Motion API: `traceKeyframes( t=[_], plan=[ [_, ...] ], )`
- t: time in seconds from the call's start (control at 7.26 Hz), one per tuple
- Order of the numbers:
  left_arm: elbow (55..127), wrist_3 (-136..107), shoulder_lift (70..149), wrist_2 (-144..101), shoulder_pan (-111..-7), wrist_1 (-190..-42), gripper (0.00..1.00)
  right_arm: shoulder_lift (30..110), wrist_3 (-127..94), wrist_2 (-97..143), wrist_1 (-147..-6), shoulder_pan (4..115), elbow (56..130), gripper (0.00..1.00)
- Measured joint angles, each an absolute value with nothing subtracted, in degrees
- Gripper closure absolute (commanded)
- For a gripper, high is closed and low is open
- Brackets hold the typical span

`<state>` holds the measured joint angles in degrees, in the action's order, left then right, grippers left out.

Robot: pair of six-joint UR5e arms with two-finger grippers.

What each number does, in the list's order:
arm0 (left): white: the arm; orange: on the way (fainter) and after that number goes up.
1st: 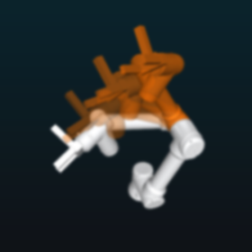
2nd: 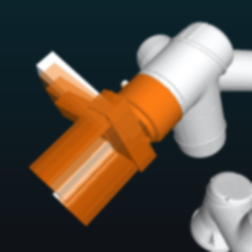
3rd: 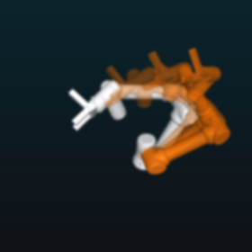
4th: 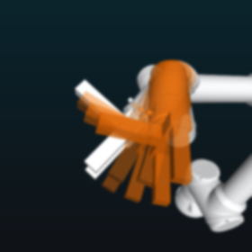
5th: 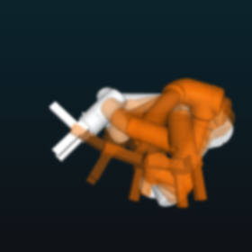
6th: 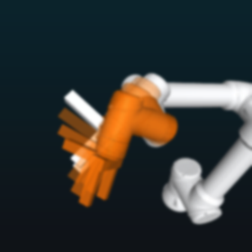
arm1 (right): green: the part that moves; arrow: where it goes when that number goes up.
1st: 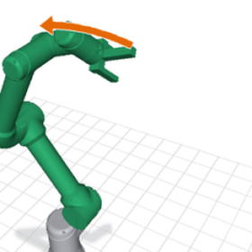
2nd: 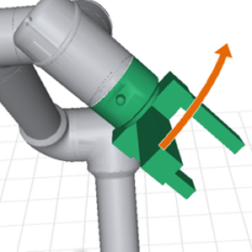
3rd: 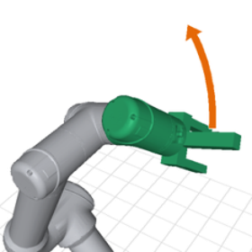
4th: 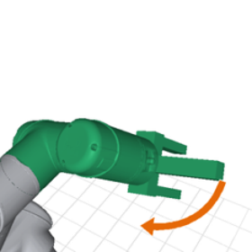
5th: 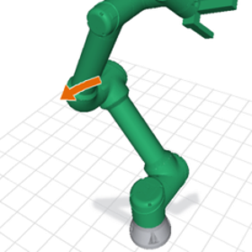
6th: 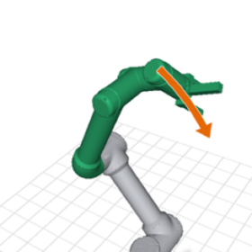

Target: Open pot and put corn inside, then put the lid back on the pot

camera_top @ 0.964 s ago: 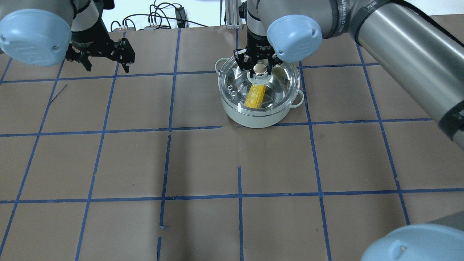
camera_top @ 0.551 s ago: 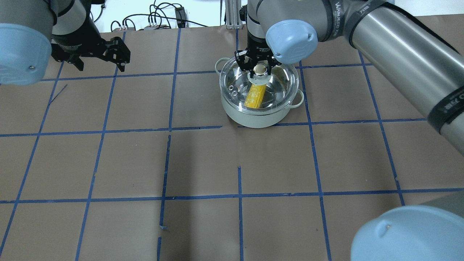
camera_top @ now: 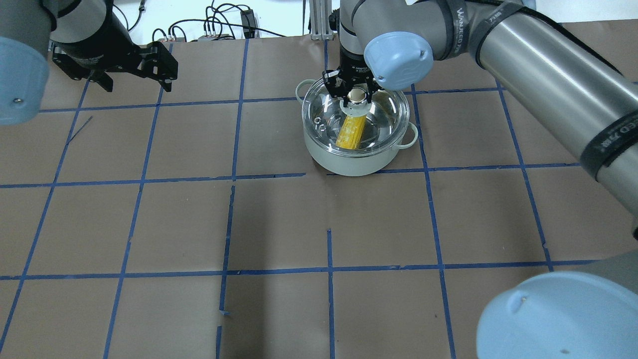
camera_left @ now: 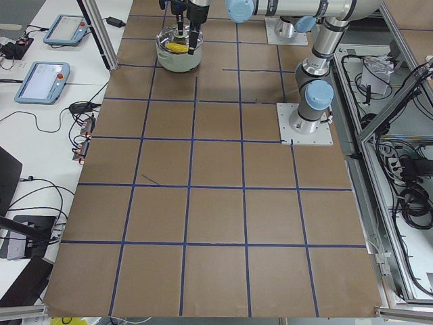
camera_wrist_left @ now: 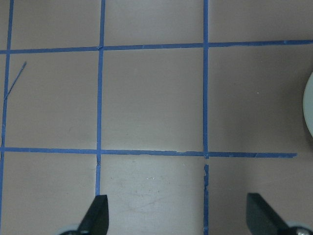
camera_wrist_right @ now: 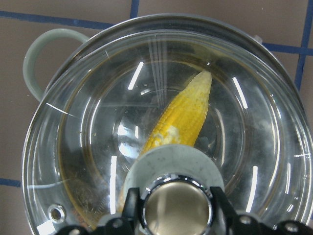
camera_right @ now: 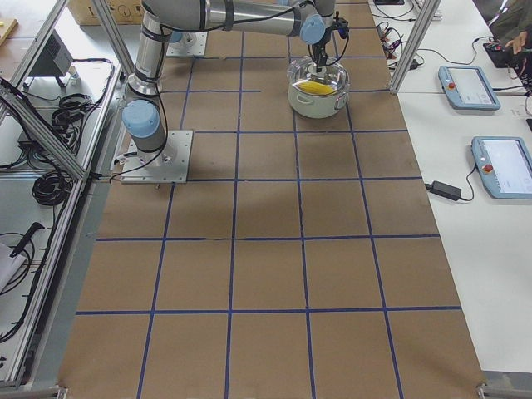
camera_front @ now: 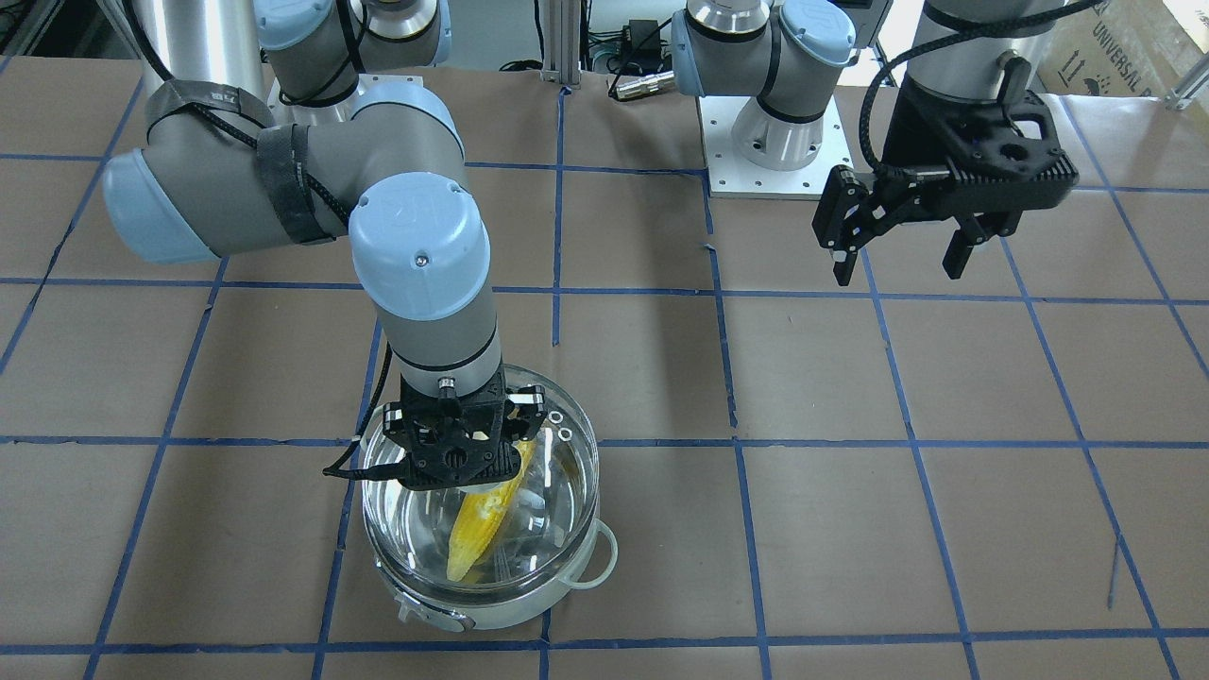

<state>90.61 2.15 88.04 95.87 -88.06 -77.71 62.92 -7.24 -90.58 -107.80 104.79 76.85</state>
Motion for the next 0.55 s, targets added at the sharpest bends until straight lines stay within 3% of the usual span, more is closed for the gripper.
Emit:
traceKeyframes(
  t=[0.14, 0.28, 0.55],
  plan=[
    [91.56, 2.23, 86.10, 95.92, -88.06, -78.18, 0.00, 62.84, -7.22, -90.60, -107.93, 104.77, 76.89, 0.53],
    [92.74, 2.26, 84.49, 96.00, -88.06, -78.46, 0.00, 62.78, -7.19, -90.68, -108.76, 104.77, 76.98, 0.49],
    [95.03, 2.28, 82.87, 96.06, -88.06, -79.22, 0.00, 62.70, -7.13, -91.58, -111.76, 104.76, 76.98, 0.54]
  ],
)
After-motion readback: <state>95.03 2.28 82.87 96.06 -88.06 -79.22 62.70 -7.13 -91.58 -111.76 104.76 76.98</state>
